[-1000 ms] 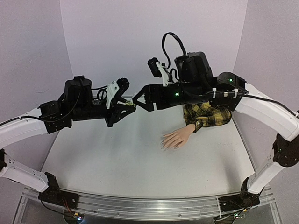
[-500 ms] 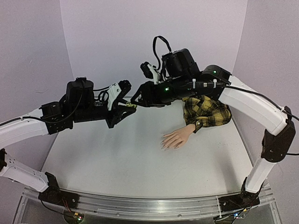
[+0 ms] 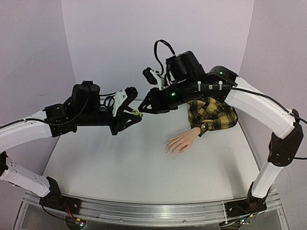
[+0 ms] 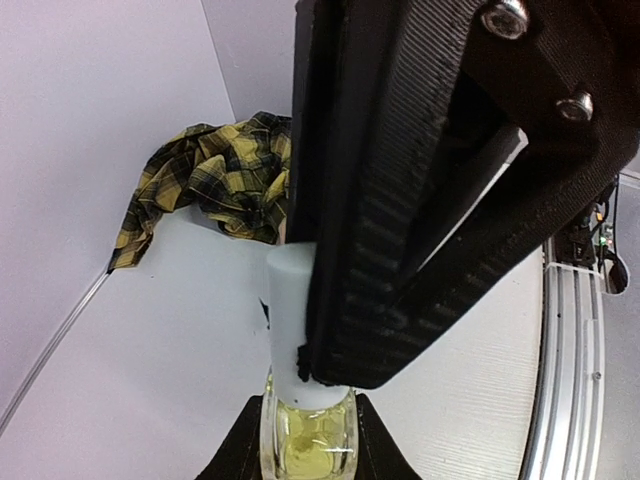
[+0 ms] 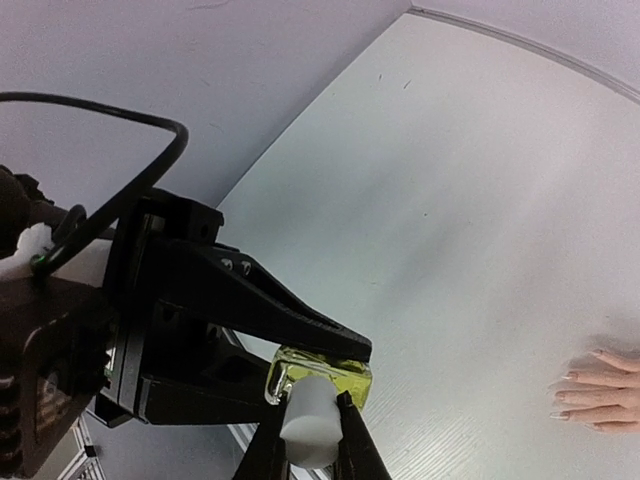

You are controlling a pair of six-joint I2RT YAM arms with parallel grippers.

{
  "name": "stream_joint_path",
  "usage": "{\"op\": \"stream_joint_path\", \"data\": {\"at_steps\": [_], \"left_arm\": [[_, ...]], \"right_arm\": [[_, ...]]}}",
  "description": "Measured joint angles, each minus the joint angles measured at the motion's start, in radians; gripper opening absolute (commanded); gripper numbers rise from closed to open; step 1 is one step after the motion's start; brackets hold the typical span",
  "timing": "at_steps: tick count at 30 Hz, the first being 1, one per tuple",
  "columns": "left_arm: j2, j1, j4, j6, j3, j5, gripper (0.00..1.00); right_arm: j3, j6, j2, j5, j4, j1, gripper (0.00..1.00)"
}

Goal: Paint the nails

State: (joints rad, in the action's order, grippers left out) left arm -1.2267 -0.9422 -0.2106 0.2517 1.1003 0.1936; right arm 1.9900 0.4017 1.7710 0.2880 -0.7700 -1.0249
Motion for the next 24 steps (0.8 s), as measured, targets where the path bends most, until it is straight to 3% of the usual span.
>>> {"op": "stream_joint_path", "data": {"at_steps": [5,11,14,18,24], "left_arm": [[0.002,0.027,-0.084,-0.025,0.021,0.181,0.00],[-0.056,0.061,-0.250,-0.048,0.152,0.674,0.00],[-0.085,0.058,-0.266,-0.044,0.208,0.816,0.00],[-0.086,0.055,-0.265,-0.044,0.216,0.877,0.00],[-0.083,0.056,-0.251,-0.062,0.214,0.801,0.00]], "right_arm": [[-0.054,-0.130,-0.029,0.122,-0.002,0.009,0.00],[-0.146,-0.347,-0.132,0.383,0.020,0.006,0.00],[-0.158,-0.416,-0.170,0.469,0.042,0.003,0.00],[-0.175,-0.463,-0.185,0.491,0.074,-0.005,0.00],[-0.182,-0.447,-0.190,0.438,0.084,-0.005,0.02]]}}
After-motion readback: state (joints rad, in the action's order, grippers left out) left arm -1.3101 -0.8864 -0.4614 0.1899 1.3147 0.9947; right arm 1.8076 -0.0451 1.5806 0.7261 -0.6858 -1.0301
